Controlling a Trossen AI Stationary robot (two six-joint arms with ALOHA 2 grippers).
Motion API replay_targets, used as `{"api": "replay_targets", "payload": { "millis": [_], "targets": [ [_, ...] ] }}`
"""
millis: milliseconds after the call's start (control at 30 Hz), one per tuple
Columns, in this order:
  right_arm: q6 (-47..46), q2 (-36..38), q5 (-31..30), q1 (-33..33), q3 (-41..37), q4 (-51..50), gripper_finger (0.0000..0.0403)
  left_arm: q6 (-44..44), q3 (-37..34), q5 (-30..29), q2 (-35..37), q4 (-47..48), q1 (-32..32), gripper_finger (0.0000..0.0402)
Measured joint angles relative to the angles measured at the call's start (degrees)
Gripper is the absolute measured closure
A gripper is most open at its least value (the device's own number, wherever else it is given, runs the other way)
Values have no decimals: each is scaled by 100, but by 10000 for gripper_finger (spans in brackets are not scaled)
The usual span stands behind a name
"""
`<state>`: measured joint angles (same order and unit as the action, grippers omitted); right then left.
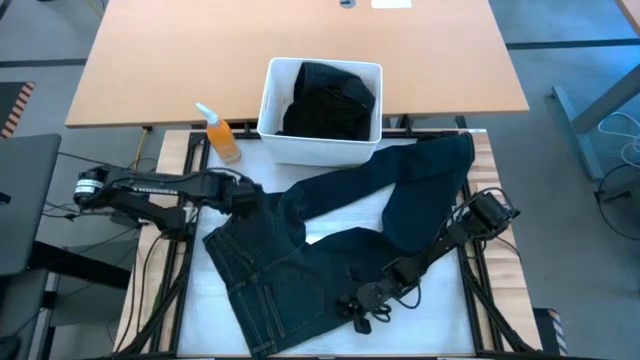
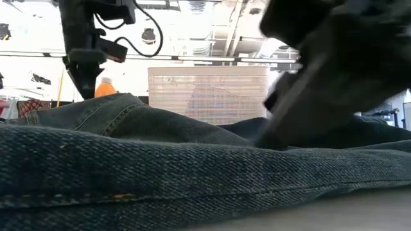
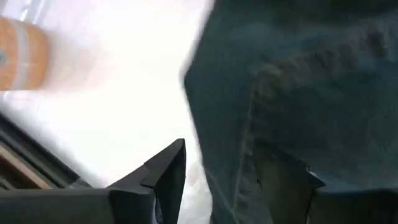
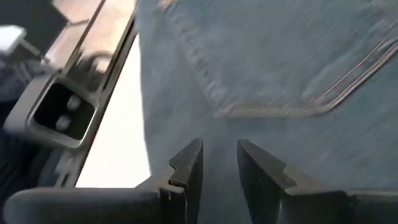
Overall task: Fold laundry
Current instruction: Fold the blue long pants
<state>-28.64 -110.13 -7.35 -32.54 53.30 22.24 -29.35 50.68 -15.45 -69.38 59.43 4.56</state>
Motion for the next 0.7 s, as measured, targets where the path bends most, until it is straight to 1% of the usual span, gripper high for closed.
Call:
{"api": "replay_targets", "payload": {
  "millis": [100,167,267,333,433,567,633,700],
  "targets": [
    [-372,4,2,-259,0,-469,276,209,11,332,248,-316,195,228],
    [-605,8,-83,-428,9,-721,276,272,11,418,266,-445,300,228],
    [-816,22,-540,-661,8,-958,276,175,-112,424,175,-688,430,229],
    [-876,22,-751,-766,-2,-1048,276,28,-341,481,25,-1021,471,229],
    [-1022,52,-751,-867,0,-1217,276,-154,-664,694,-225,-1559,471,229],
    [-1319,302,-669,-1028,-4,-1838,276,-315,-983,941,-628,-2105,402,229],
    [-1293,495,-690,-1075,-23,-2043,276,-313,-1072,953,-797,-2394,359,229],
    [-1011,719,-906,-1108,-44,-2108,276,-268,-1114,959,-949,-2563,347,229]
  ]
}}
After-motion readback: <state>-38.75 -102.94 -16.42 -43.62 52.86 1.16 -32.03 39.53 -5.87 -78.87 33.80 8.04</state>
